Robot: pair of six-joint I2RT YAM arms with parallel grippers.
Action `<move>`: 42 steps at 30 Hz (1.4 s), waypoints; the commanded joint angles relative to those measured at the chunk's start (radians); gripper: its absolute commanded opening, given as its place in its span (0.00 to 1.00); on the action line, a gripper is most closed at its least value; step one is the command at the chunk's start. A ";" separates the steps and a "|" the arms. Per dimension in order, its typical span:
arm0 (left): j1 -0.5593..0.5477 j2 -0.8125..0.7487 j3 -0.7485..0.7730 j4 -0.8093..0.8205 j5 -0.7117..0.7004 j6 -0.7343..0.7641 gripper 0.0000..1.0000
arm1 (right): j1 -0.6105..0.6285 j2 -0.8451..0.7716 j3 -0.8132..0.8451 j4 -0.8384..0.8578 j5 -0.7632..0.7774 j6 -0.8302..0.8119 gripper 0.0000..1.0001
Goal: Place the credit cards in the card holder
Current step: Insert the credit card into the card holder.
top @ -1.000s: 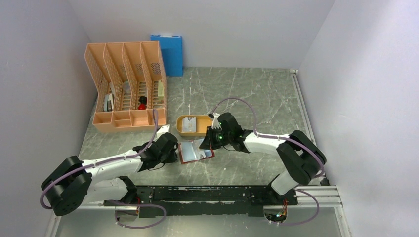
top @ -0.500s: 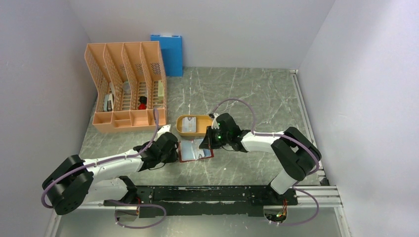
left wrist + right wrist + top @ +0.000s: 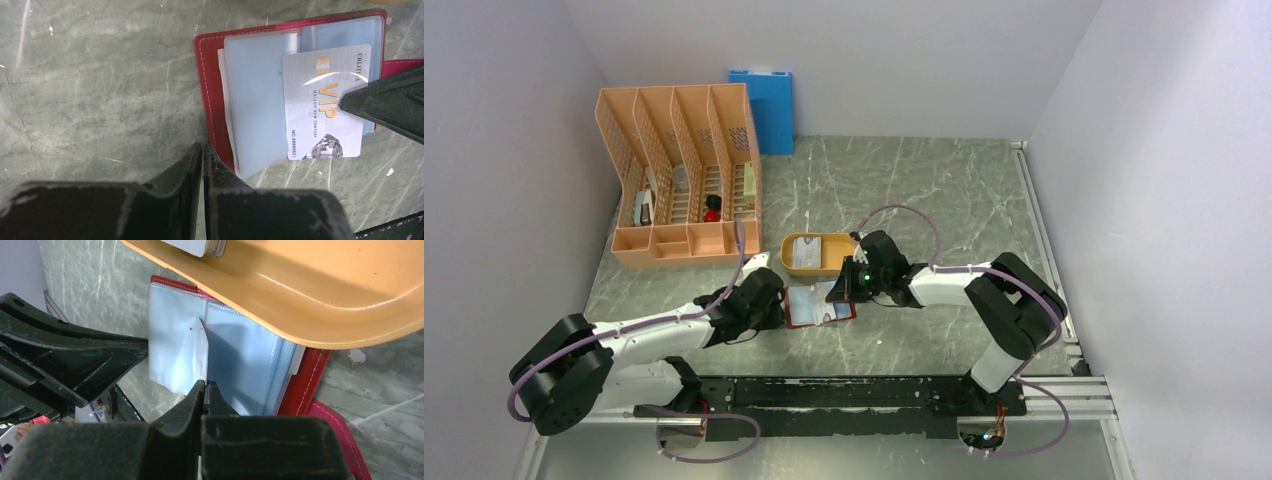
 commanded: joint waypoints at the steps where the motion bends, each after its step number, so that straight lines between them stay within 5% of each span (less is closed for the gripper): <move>1: 0.007 -0.002 -0.019 0.013 0.015 0.012 0.12 | -0.001 0.023 -0.015 0.023 0.038 0.038 0.00; 17: 0.007 -0.017 -0.027 0.003 0.010 0.016 0.11 | -0.008 -0.016 -0.049 -0.019 0.142 0.064 0.00; 42: 0.007 0.021 -0.022 0.041 0.041 0.029 0.10 | 0.017 0.035 -0.044 0.063 0.053 0.086 0.00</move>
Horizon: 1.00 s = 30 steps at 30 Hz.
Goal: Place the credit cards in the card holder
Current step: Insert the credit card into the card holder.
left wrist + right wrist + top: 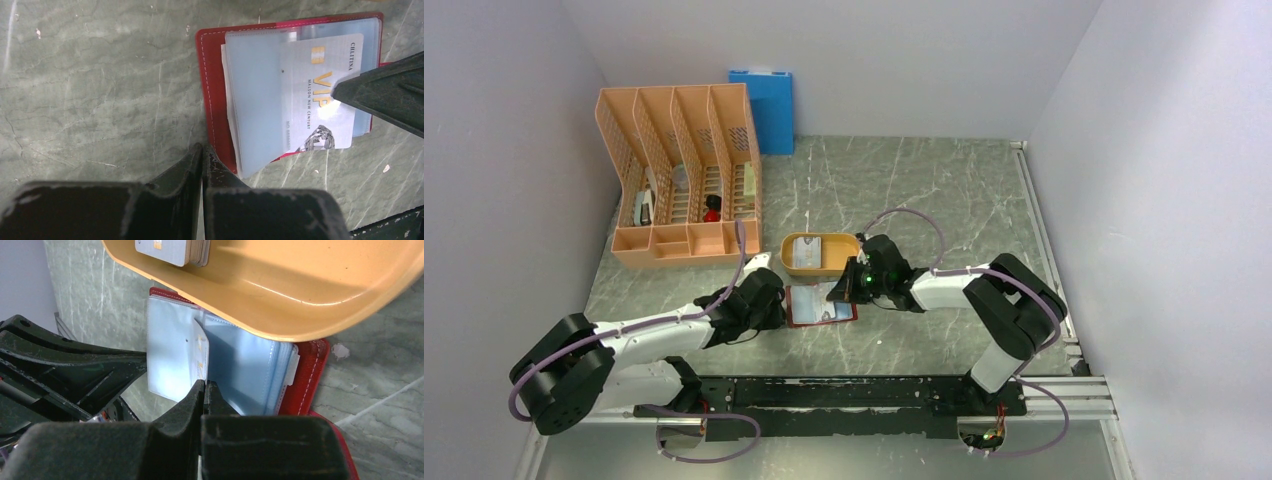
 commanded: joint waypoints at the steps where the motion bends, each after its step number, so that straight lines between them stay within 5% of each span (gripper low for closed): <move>1: 0.008 0.018 -0.012 0.009 0.026 0.014 0.10 | 0.014 0.033 -0.001 -0.012 0.004 -0.001 0.00; 30: 0.007 0.038 -0.015 0.030 0.041 0.024 0.10 | 0.022 0.074 -0.039 0.163 0.012 0.109 0.00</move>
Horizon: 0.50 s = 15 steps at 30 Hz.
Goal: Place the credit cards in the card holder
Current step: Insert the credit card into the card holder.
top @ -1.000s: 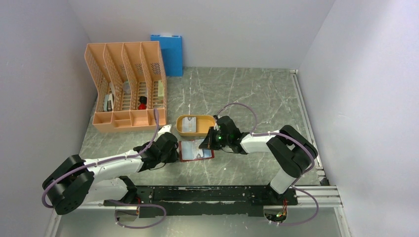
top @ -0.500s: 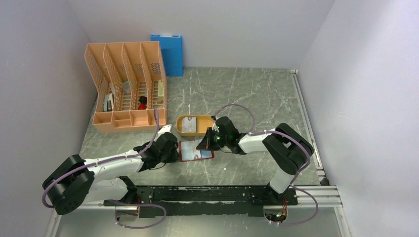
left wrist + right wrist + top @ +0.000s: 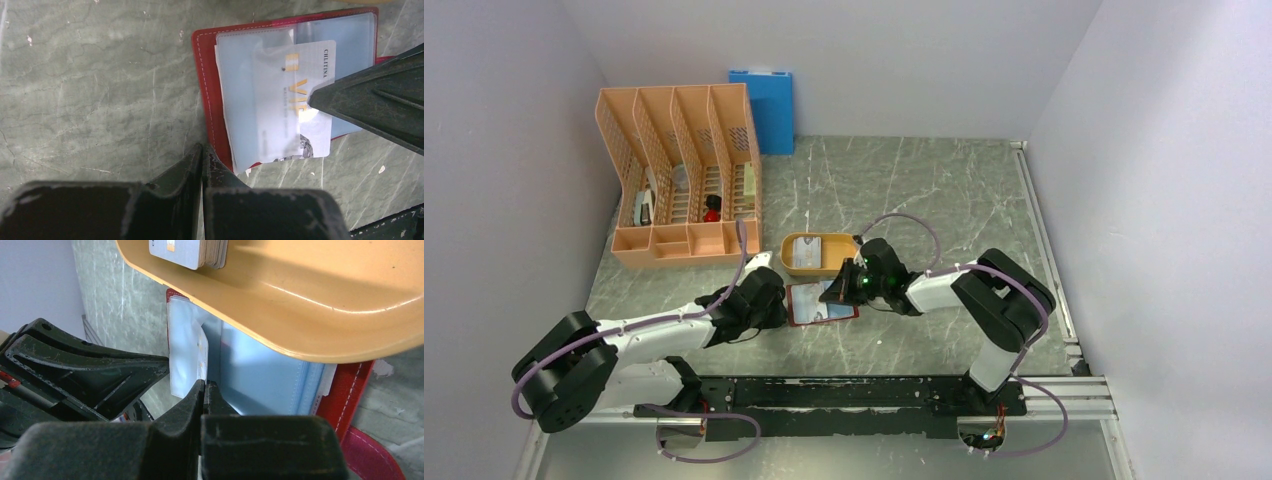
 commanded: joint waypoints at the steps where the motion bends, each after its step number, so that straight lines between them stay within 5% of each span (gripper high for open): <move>1: 0.004 0.024 -0.018 0.003 0.033 0.013 0.10 | 0.008 0.016 -0.018 0.017 0.038 0.019 0.00; 15: 0.004 -0.068 -0.006 -0.096 -0.037 -0.005 0.10 | 0.010 0.054 0.010 -0.039 0.015 0.014 0.00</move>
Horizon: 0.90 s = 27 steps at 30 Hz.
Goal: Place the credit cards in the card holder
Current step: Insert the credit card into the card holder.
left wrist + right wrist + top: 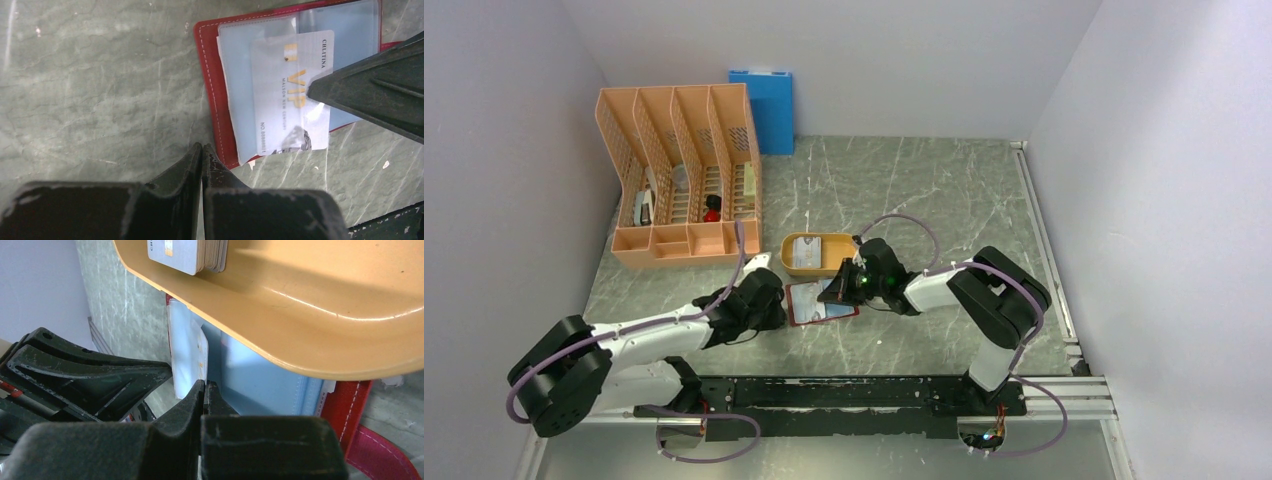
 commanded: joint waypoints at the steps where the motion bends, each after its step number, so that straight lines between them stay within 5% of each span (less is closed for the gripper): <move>1: 0.004 -0.062 -0.005 -0.081 -0.045 -0.006 0.10 | 0.008 0.033 0.013 -0.083 0.025 -0.026 0.00; 9: 0.004 -0.140 0.006 -0.082 -0.077 -0.004 0.10 | 0.011 0.051 0.033 -0.109 0.024 -0.028 0.04; 22: 0.005 -0.049 0.049 0.000 -0.060 0.015 0.10 | 0.027 -0.022 0.048 -0.214 0.082 -0.077 0.30; 27: 0.005 -0.033 0.057 0.022 -0.062 0.019 0.10 | 0.032 -0.032 0.043 -0.229 0.093 -0.086 0.28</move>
